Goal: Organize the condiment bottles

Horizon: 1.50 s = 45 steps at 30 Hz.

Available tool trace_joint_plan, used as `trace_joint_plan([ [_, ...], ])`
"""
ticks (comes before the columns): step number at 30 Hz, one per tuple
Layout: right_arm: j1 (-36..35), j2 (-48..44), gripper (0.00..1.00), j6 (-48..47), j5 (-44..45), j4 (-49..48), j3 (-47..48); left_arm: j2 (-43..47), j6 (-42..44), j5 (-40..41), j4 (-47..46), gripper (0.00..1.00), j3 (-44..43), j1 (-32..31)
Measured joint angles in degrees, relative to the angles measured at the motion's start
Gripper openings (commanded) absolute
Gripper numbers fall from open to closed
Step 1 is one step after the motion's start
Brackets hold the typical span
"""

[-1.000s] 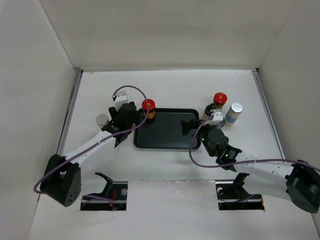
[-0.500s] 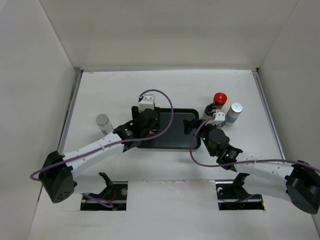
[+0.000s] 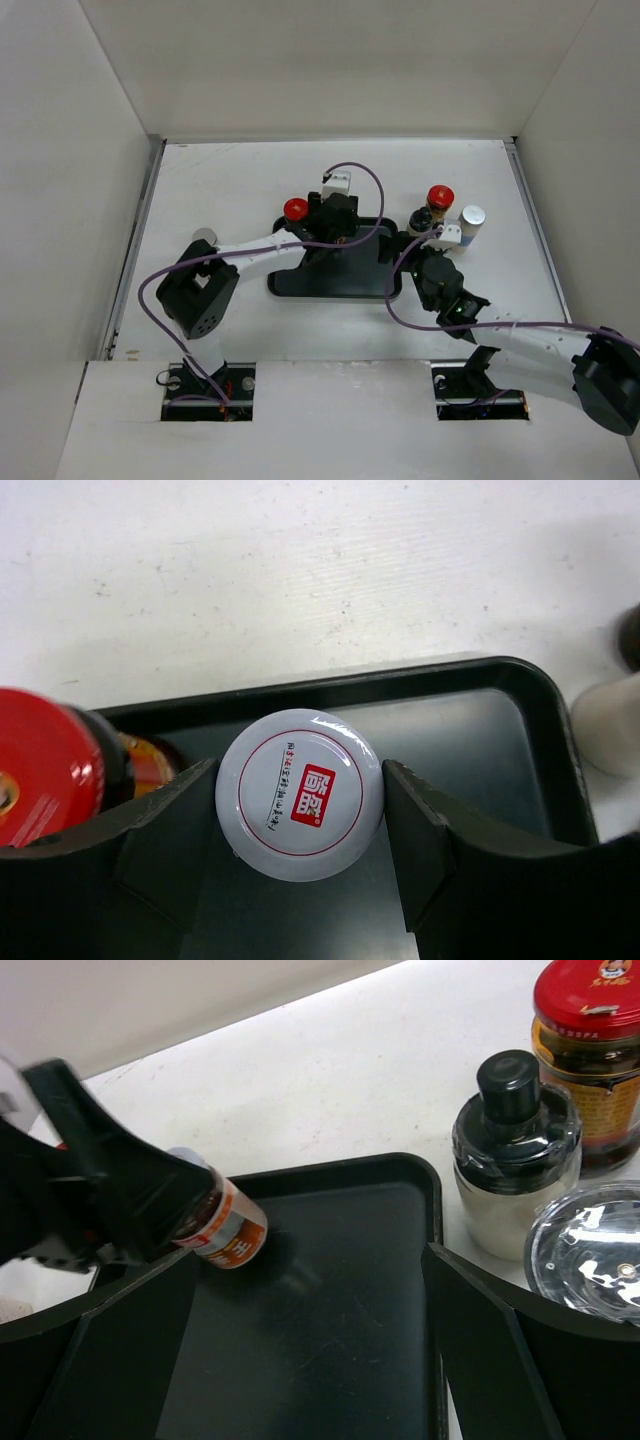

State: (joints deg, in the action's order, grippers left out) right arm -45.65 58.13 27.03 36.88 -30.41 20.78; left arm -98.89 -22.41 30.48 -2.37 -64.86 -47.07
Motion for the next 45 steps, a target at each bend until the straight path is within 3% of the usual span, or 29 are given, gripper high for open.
trace_joint_plan([
  [5,0.3,-0.1,1.00,0.2,0.1,0.0,-0.1,-4.9,0.4,-1.5,-3.6,0.37,-1.2,1.8],
  [9,0.3,0.1,1.00,0.3,0.1,0.0,-0.1,-5.6,0.7,-2.3,-5.5,0.45,-1.2,2.1],
  [17,0.3,0.3,0.98,0.2,0.1,0.0,-0.1,-5.7,0.7,-2.2,-8.0,0.90,-1.2,1.7],
  [19,0.3,0.3,0.87,0.2,0.1,0.0,-0.1,-5.6,0.7,-2.1,-8.8,0.95,-1.2,1.3],
  [23,0.3,-0.3,0.44,0.0,0.2,0.6,-0.1,-3.5,0.8,-1.8,-9.0,0.98,-0.3,0.4],
  [25,0.3,-1.2,0.29,-0.2,0.3,1.5,0.0,-0.9,0.9,-1.8,-9.0,0.98,0.1,-0.1],
  [27,0.2,-2.1,0.19,-0.3,0.6,3.3,0.4,2.7,1.1,-1.9,-9.6,0.98,0.3,-0.7],
  [30,0.0,-3.6,0.13,-0.3,1.4,7.2,2.1,9.6,1.6,-1.9,-12.7,0.94,1.4,-1.5],
  [32,-0.2,-5.2,0.13,-0.3,2.6,10.1,3.3,15.1,1.8,-2.1,-15.8,0.88,3.8,-2.0],
  [36,-0.5,-8.9,0.22,-0.5,6.7,16.2,5.6,26.5,1.9,-2.6,-23.1,0.68,13.3,-3.0],
  [41,0.2,-10.1,0.63,-1.2,11.8,23.5,8.7,34.7,1.6,-3.8,-31.3,0.54,30.4,-4.7],
  [45,4.8,-7.2,0.80,-2.9,12.7,27.6,12.3,36.0,1.1,-5.1,-33.1,0.54,40.2,-5.8],
])
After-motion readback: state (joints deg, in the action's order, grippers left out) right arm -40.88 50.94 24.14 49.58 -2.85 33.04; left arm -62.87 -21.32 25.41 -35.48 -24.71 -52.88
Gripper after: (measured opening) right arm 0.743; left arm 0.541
